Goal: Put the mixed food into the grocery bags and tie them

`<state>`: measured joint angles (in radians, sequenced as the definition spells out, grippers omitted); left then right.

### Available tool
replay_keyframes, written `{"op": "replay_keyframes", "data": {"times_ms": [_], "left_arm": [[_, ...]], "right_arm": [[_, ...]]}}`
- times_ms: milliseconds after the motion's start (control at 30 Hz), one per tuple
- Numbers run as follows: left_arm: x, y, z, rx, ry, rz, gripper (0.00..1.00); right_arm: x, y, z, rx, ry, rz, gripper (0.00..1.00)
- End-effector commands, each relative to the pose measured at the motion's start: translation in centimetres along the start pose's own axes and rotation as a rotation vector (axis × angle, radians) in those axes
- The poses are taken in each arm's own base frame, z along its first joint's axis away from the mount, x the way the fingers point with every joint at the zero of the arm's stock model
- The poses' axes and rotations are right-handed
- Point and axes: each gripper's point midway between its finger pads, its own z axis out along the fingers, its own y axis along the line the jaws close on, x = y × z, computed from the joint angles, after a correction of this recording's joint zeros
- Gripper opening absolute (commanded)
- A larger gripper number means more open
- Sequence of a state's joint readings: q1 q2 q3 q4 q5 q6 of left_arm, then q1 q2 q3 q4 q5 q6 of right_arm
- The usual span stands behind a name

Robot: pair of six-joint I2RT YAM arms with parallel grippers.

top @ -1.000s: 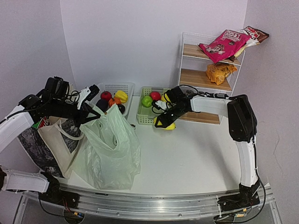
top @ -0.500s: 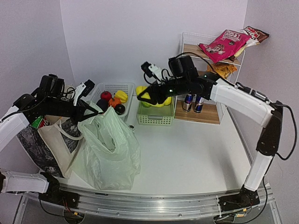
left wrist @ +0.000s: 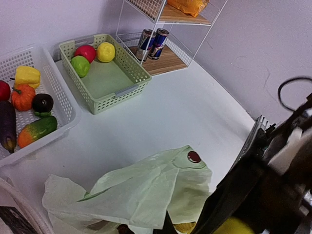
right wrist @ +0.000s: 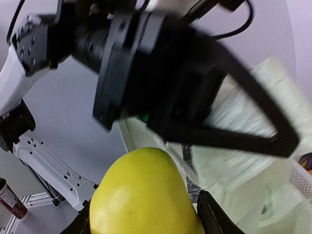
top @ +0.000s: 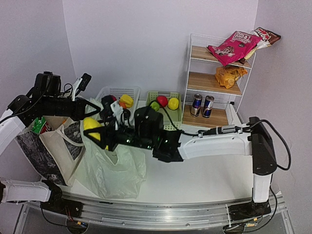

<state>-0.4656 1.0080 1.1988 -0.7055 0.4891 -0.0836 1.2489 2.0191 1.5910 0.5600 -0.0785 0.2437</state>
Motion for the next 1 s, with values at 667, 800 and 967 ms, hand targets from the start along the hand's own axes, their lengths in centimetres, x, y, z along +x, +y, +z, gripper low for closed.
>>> {"op": "replay_keyframes", "data": {"times_ms": [667, 800, 967], "left_arm": [[-1.8, -3.4, -2.3, 0.133, -0.075, 0.095, 0.00], [-2.4, -3.9, -2.5, 0.154, -0.096, 0.116, 0.00], [-2.1, -3.9, -2.5, 0.156, -0.091, 0.110, 0.00]], "right_arm": [[7.6, -7.4, -3.1, 0.471, 0.250, -0.336, 0.03], [9.4, -6.2, -3.3, 0.406, 0.425, -0.291, 0.50], [5.6, -4.6, -4.1, 0.389, 0.426, -0.268, 0.86]]}}
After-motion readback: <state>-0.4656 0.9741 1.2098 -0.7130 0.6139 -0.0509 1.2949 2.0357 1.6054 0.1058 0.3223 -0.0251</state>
